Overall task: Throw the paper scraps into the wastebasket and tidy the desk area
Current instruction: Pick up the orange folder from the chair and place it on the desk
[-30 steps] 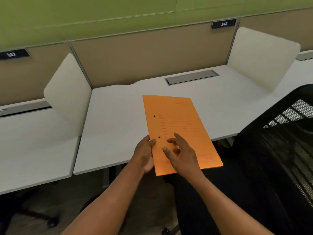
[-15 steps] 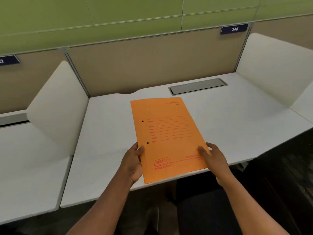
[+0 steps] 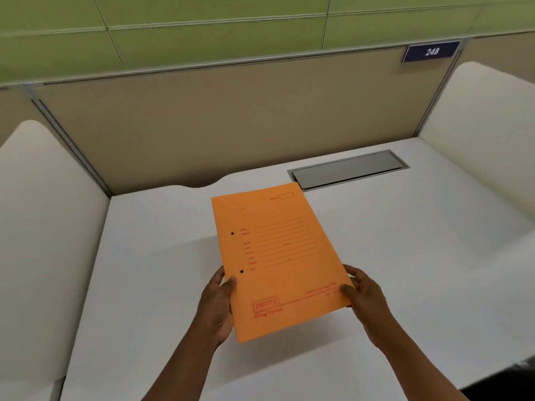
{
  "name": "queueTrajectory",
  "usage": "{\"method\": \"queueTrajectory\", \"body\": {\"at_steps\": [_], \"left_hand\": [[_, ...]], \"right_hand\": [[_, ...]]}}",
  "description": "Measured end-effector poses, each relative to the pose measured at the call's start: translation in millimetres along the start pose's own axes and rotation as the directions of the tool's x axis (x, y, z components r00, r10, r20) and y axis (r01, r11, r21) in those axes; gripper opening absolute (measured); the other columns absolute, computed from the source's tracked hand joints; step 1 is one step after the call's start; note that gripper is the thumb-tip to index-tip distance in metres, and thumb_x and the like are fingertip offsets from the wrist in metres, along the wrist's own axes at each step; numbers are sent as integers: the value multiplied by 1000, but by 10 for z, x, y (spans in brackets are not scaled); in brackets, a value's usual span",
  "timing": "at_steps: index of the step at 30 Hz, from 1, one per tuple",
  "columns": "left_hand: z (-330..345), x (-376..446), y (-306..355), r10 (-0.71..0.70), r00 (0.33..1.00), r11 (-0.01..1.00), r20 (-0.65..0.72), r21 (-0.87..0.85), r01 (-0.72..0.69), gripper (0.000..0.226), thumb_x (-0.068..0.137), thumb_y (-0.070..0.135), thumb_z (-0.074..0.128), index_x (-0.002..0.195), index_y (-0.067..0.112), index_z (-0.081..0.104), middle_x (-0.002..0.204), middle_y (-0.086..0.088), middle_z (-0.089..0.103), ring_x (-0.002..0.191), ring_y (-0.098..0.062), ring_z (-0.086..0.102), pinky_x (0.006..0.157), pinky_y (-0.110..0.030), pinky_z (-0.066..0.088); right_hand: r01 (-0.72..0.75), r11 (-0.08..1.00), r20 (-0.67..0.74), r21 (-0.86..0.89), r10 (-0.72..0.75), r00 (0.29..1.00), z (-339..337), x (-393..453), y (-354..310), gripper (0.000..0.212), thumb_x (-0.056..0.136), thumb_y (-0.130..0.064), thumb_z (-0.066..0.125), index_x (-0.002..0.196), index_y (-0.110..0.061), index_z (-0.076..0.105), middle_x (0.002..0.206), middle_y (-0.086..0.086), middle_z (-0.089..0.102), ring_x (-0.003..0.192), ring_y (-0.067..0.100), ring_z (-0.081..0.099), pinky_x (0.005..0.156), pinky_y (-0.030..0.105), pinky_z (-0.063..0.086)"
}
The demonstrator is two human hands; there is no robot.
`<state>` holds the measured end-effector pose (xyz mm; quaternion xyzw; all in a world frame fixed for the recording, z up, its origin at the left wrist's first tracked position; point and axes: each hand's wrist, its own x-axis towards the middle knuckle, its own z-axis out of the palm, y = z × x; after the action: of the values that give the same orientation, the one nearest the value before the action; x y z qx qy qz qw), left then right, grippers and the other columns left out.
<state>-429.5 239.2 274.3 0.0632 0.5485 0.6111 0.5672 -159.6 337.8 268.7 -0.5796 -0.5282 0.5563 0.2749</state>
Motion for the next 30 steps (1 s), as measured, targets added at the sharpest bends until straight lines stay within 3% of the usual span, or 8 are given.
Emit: {"method": "queueTrajectory", "body": {"at_steps": [3,11,16,18,20,23,26,30], "left_hand": [[3,517,160,0,999,1000,-35,6,0,33,101,10,46,126,28,57,110,-7,74,103,-30,69,78,-50,57],[-52,1865,448,17,999,996,-36,93,-13,56,96,0,54,145,24,41,122,-4,67,110,-30,65,89,-57,53],[-112,2392,427,90,992,949,-87,311,-59,69,94,6,60,148,35,28,135,-4,59,116,-27,59,95,-59,50],[-94,2502,409,153,985,863,-85,496,-92,67,94,12,61,148,35,29,141,-1,52,121,-26,55,99,-53,49],[-86,2578,370,253,963,694,-91,711,-115,63,93,18,63,147,28,34,142,-4,48,126,-26,49,105,-45,44],[-105,2691,272,376,926,456,-1,871,-184,63,88,20,69,144,15,40,142,-11,42,130,-26,43,107,-36,36],[-129,2777,205,391,918,352,64,912,-213,66,85,23,73,143,11,43,141,-13,38,132,-27,37,107,-36,35],[-160,2826,197,398,911,310,108,919,-245,68,83,26,76,140,8,46,140,-14,37,131,-29,35,106,-38,36]], "right_hand": [[9,1000,-31,-20,-9,999,248,481,-62,38,94,-8,55,122,-33,54,109,-4,68,103,18,65,91,46,53],[-20,998,-77,-57,16,997,733,1698,-258,34,97,-9,52,126,-27,52,104,-3,66,104,24,63,90,43,51],[-89,995,-89,-41,85,992,918,2184,-243,37,99,-11,51,134,-22,50,115,6,65,106,27,62,95,47,51],[-100,993,-103,-69,92,990,968,2318,-225,37,99,-11,51,135,-19,49,119,6,63,108,26,61,91,39,50],[-106,987,-121,-122,91,988,1007,2420,-196,40,98,-12,54,137,-16,49,124,6,60,109,24,58,89,35,47],[-103,967,-129,-231,74,989,1072,2555,-136,47,94,-20,62,139,-17,48,132,6,57,113,25,57,97,43,49],[-82,915,-157,-396,20,987,1121,2634,-81,52,91,-26,67,138,-14,49,138,9,53,123,32,53,102,46,45],[-75,844,-164,-532,-16,986,1158,2675,-34,57,88,-34,69,138,-14,49,141,9,51,127,34,49,104,52,43]]}}
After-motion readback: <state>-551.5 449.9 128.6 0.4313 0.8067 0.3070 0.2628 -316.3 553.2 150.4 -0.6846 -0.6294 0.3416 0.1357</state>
